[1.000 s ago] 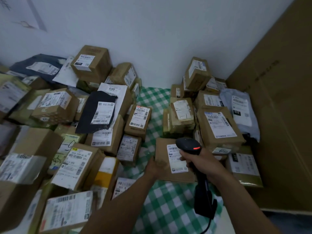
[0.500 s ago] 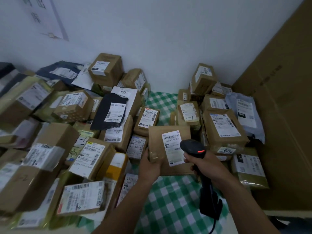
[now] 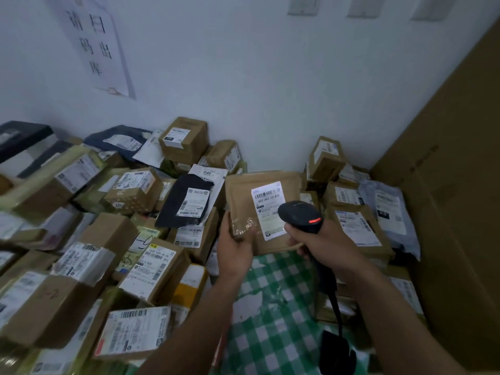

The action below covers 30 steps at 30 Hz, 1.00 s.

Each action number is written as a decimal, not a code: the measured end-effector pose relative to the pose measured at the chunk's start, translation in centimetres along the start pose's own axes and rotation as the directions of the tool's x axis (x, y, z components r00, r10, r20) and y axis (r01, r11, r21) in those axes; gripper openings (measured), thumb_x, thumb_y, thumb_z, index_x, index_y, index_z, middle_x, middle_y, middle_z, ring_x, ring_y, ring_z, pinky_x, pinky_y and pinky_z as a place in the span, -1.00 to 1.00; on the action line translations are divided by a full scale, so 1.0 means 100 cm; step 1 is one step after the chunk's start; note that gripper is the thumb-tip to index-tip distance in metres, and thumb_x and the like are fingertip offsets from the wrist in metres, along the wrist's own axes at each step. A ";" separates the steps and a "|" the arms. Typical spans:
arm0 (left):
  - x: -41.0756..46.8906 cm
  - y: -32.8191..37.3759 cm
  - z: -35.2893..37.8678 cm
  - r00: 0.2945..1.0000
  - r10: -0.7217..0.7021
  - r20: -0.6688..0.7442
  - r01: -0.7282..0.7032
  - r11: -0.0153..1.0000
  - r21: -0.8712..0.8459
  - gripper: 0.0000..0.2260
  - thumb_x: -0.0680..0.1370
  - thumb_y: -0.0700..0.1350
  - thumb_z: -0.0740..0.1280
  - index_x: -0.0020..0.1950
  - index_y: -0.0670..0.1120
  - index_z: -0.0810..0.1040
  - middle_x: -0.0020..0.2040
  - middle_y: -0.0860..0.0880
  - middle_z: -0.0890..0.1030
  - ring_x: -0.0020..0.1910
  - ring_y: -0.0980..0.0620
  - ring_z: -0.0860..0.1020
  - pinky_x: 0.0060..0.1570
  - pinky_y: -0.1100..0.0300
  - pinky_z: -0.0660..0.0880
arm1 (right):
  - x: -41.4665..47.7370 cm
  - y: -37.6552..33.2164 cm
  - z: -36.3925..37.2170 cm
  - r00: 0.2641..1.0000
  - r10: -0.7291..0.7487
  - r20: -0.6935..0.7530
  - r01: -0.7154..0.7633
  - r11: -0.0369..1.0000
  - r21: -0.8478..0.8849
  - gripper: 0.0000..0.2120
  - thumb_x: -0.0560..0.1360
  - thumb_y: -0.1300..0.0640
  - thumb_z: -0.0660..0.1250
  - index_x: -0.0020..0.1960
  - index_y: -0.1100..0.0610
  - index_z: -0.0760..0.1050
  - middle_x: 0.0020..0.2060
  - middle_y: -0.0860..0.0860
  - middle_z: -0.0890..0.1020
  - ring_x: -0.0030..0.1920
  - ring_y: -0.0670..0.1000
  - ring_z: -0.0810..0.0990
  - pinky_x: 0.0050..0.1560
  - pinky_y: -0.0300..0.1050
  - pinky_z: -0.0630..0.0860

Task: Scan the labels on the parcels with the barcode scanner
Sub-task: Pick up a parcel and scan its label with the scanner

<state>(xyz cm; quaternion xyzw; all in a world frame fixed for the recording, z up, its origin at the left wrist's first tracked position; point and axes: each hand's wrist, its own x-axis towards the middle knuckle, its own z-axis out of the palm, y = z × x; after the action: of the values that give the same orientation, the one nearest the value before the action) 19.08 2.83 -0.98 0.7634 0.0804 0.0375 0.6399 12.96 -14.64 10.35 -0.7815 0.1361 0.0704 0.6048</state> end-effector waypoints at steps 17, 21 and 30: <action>0.038 -0.010 0.002 0.995 0.040 -0.087 -0.035 0.998 0.059 -0.32 0.52 -0.05 0.51 0.58 0.06 0.30 0.46 0.00 0.49 0.46 -0.04 0.43 0.43 -0.10 0.40 | 0.004 -0.019 0.006 0.998 -0.010 0.059 0.014 0.997 -0.078 -0.85 0.56 -0.05 0.46 0.12 -0.12 0.59 -0.23 -0.03 0.75 -0.32 -0.16 0.63 -0.27 -0.23 0.53; 0.040 -0.015 0.002 0.997 0.017 -0.082 -0.011 0.997 0.074 -0.30 0.53 0.01 0.50 0.59 0.07 0.27 0.47 -0.01 0.48 0.45 -0.07 0.43 0.42 -0.16 0.41 | 0.006 -0.019 0.006 0.998 -0.007 0.069 0.013 0.995 -0.100 -0.83 0.57 -0.06 0.44 0.15 -0.09 0.59 -0.24 -0.05 0.74 -0.34 -0.19 0.63 -0.29 -0.26 0.53; 0.054 -0.016 0.002 0.996 0.024 -0.091 -0.021 0.999 0.029 -0.30 0.53 0.01 0.50 0.59 0.09 0.26 0.47 0.00 0.48 0.45 -0.05 0.44 0.43 -0.16 0.40 | 0.018 -0.017 0.003 0.997 -0.017 0.075 0.020 0.999 -0.038 -0.84 0.56 -0.05 0.46 0.11 -0.06 0.62 -0.17 0.01 0.75 -0.31 -0.10 0.62 -0.26 -0.17 0.53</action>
<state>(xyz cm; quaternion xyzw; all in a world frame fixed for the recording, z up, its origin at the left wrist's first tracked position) 24.34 3.78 -2.84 0.7706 0.1014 0.0786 0.6243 15.25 -14.16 11.37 -0.7912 0.1048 0.0964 0.5947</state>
